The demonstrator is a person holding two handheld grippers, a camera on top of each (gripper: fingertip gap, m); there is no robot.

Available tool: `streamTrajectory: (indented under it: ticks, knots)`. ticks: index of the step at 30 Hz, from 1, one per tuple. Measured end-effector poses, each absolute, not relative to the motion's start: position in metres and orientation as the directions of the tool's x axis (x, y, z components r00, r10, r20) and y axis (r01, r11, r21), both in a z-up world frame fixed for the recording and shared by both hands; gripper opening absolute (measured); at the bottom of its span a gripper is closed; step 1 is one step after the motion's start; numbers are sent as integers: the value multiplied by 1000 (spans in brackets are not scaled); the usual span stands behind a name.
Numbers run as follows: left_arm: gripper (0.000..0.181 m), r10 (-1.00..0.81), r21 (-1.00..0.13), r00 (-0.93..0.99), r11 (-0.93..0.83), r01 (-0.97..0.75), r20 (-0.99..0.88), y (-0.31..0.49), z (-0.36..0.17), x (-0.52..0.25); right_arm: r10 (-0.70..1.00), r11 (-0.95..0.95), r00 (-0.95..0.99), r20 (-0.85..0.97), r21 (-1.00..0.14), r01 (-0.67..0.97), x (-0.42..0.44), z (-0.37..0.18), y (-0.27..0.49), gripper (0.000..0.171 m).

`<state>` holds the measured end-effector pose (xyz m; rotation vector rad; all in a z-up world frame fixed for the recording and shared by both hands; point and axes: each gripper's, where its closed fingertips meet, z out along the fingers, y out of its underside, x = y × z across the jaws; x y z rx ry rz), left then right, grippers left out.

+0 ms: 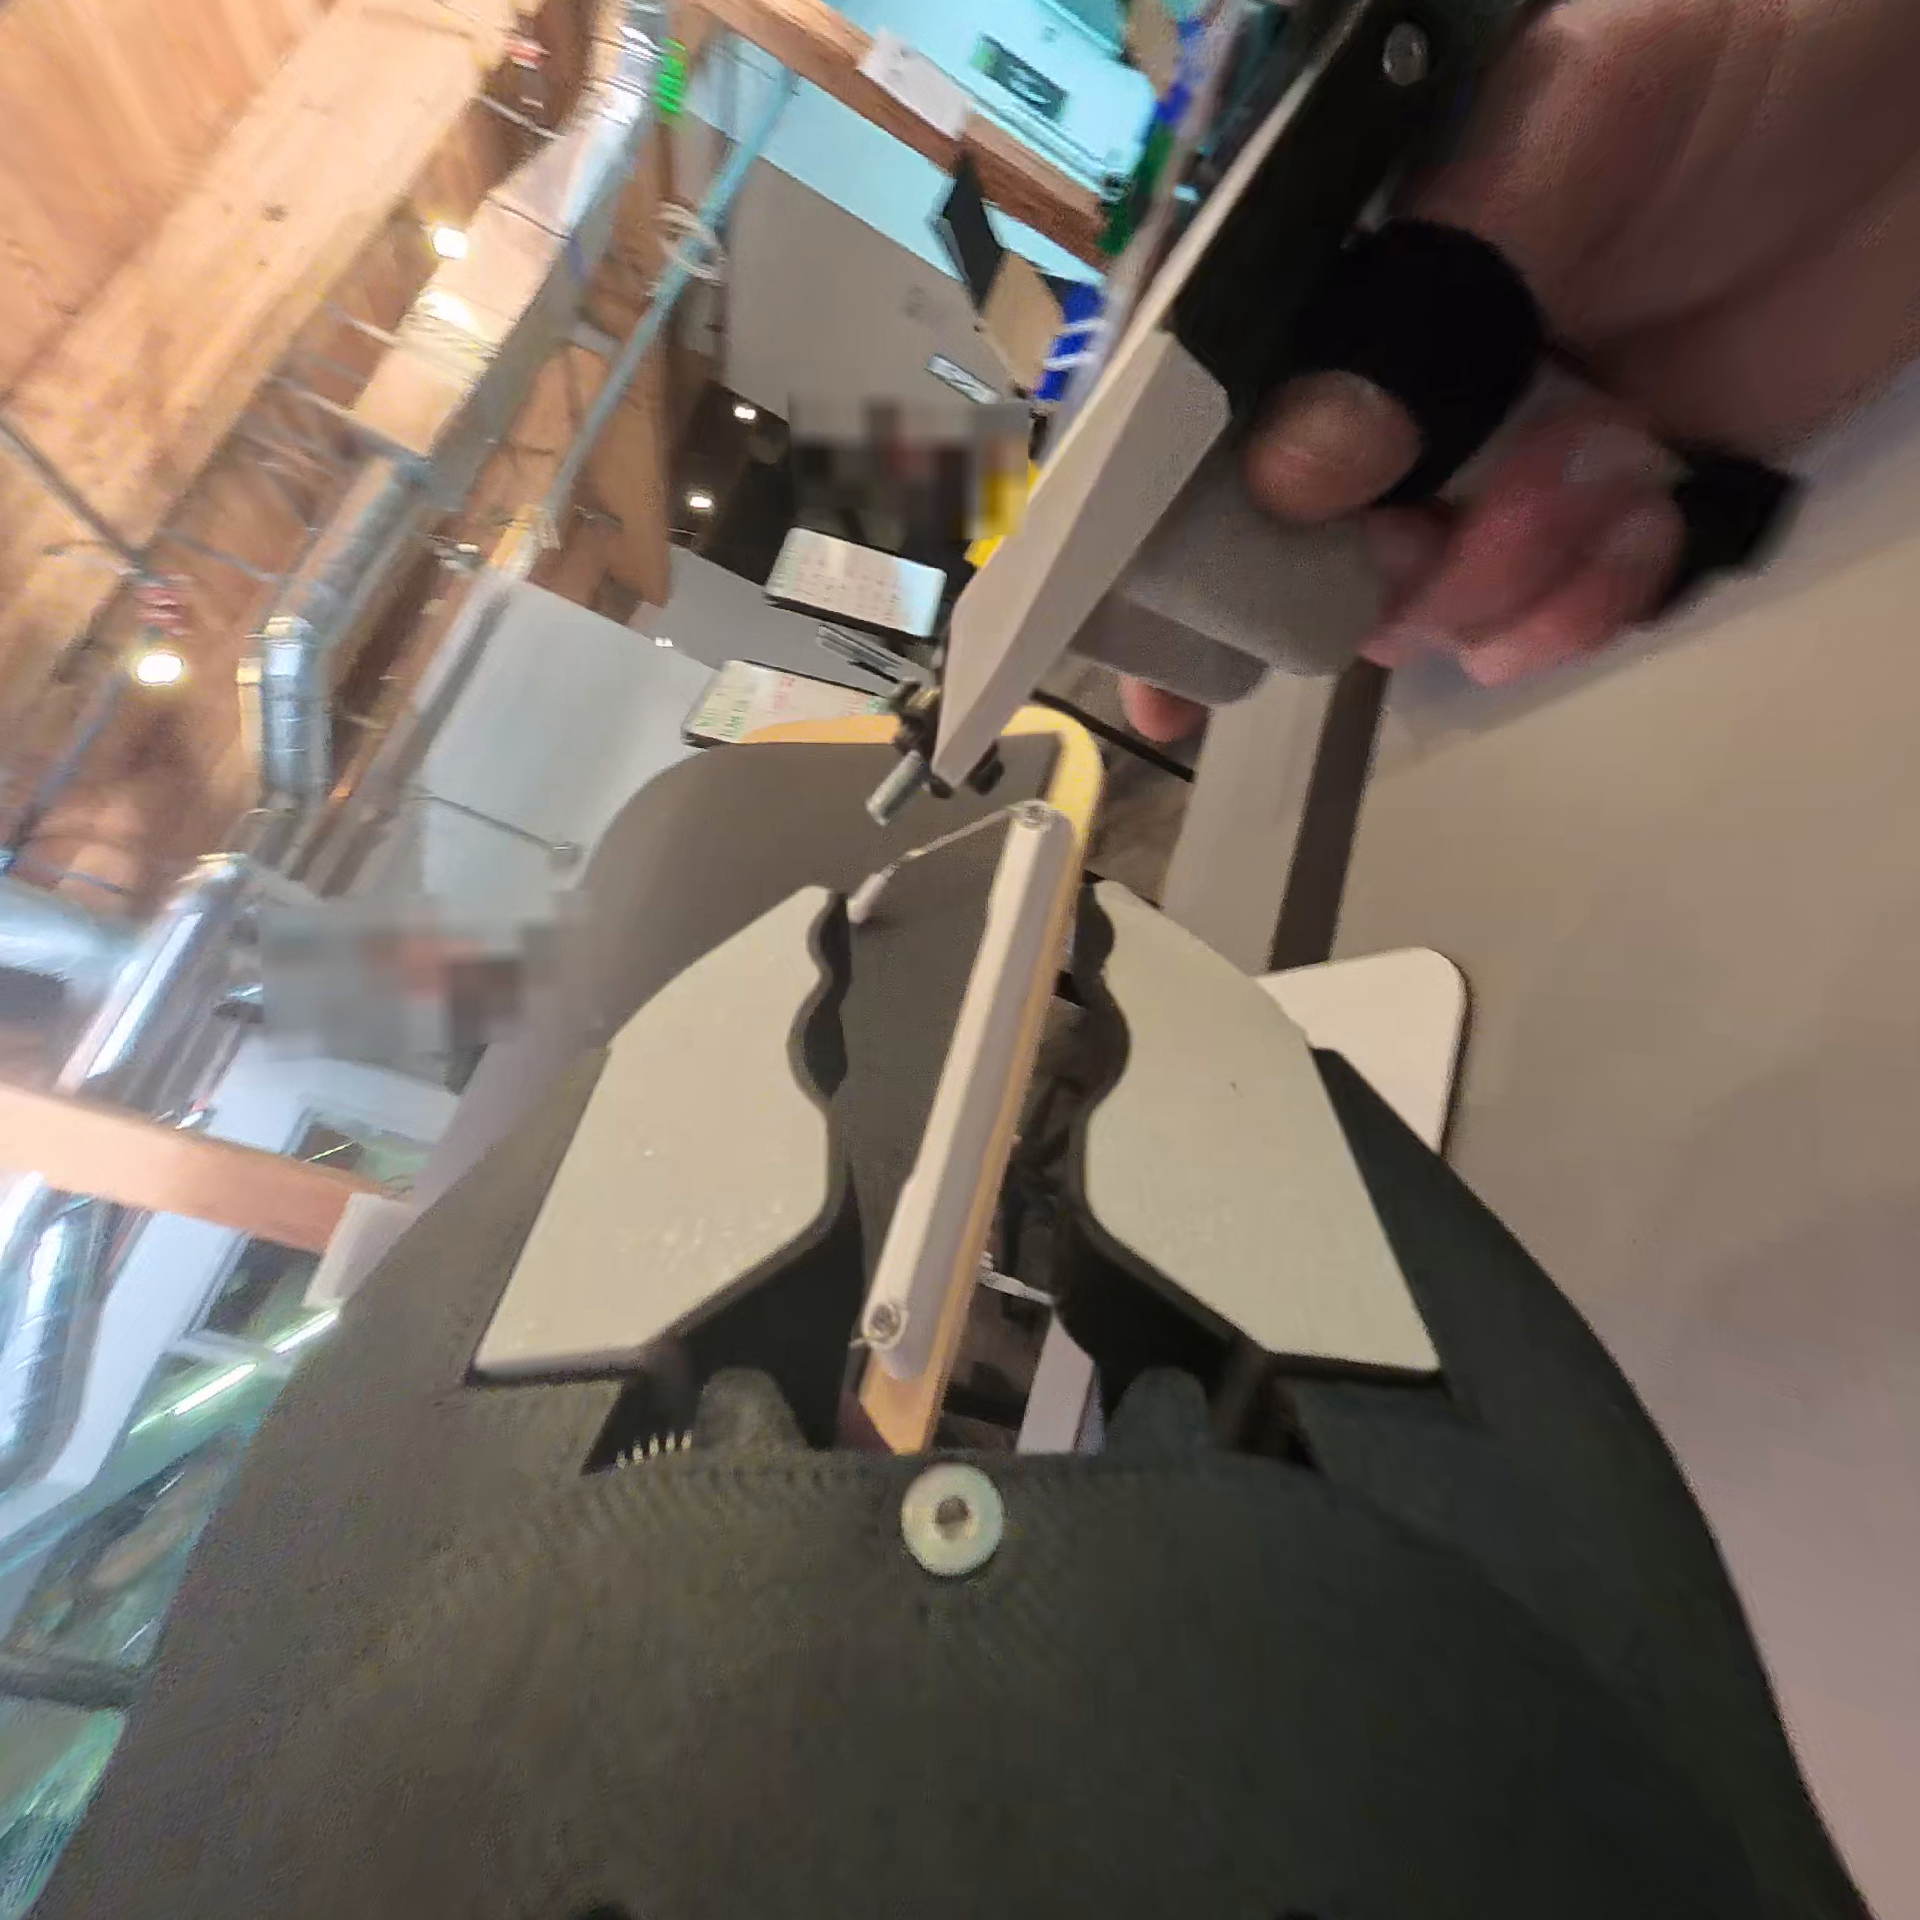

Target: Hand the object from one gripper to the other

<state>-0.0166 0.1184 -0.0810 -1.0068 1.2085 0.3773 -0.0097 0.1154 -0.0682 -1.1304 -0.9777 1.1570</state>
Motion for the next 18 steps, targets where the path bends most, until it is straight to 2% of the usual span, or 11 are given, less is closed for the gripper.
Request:
streamTrajectory:
  ticks: [3, 6, 10, 18]
  knots:
    - [45, -156, -459, 457, 559, -690, -876, 118, -69, -13, 968, -224, 22, -252, -895, -385, -5, -56, 117, 18]
    - [47, -60, -427, 483, 569, -702, -874, 116, -65, -8, 917, -385, -93, -388, -799, -462, -7, -57, 114, 19]
    - [45, 22, -410, 517, 582, -703, -856, 111, -58, -9, 884, -461, -186, -430, -731, -503, -10, -55, 104, 19]
    - [38, 38, -407, 535, 604, -685, -844, 107, -58, -7, 850, -519, -256, -460, -652, -552, -10, -54, 97, 19]
